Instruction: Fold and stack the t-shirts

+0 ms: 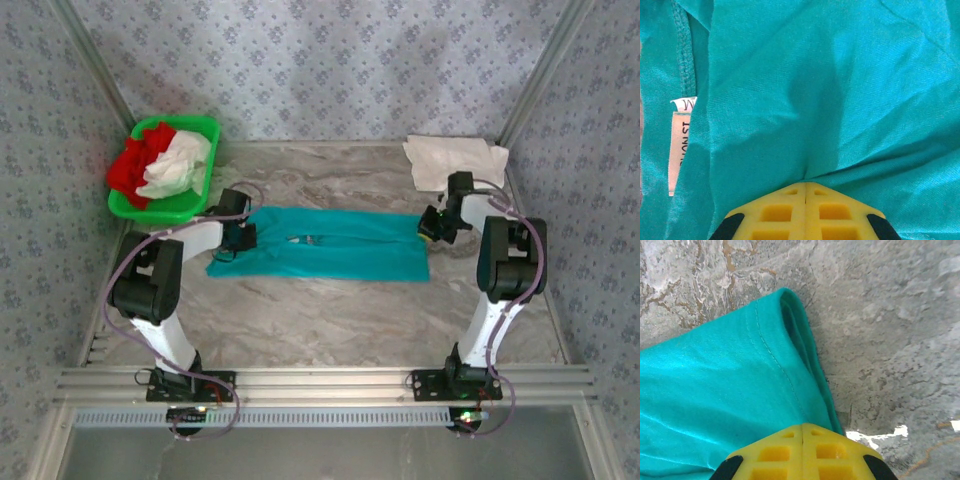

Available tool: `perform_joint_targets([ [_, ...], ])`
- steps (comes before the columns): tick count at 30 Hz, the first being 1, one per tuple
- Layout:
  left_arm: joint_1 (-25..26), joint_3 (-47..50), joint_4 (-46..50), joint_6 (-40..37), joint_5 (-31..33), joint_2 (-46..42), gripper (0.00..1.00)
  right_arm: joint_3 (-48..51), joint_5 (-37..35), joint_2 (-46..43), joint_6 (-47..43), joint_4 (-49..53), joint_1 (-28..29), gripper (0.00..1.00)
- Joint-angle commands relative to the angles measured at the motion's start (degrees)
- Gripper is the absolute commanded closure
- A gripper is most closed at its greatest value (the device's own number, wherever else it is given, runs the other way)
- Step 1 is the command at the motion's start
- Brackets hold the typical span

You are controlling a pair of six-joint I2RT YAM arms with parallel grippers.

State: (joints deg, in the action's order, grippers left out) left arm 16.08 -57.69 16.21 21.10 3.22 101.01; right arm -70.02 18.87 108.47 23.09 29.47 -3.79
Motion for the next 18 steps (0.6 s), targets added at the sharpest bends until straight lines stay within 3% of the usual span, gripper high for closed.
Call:
perform_joint_targets([
  [1, -0.6, -0.5, 3.8, 0.8, 0.0, -0.9, 1.00, -0.9, -1.2, -2.2, 0.1, 3.0, -0.3, 0.97],
  [7, -0.6, -0.6, 3.9, 0.6, -0.2, -0.4, 1.00, -1.1, 1.6, -4.5, 0.0, 2.0, 1.4, 1.00],
  [18, -0.6, -1.2, 3.3, 1.1, -1.1, -0.1, 1.00, -9.7, -1.4, 4.9, -0.8, 6.9, 5.8, 1.00],
])
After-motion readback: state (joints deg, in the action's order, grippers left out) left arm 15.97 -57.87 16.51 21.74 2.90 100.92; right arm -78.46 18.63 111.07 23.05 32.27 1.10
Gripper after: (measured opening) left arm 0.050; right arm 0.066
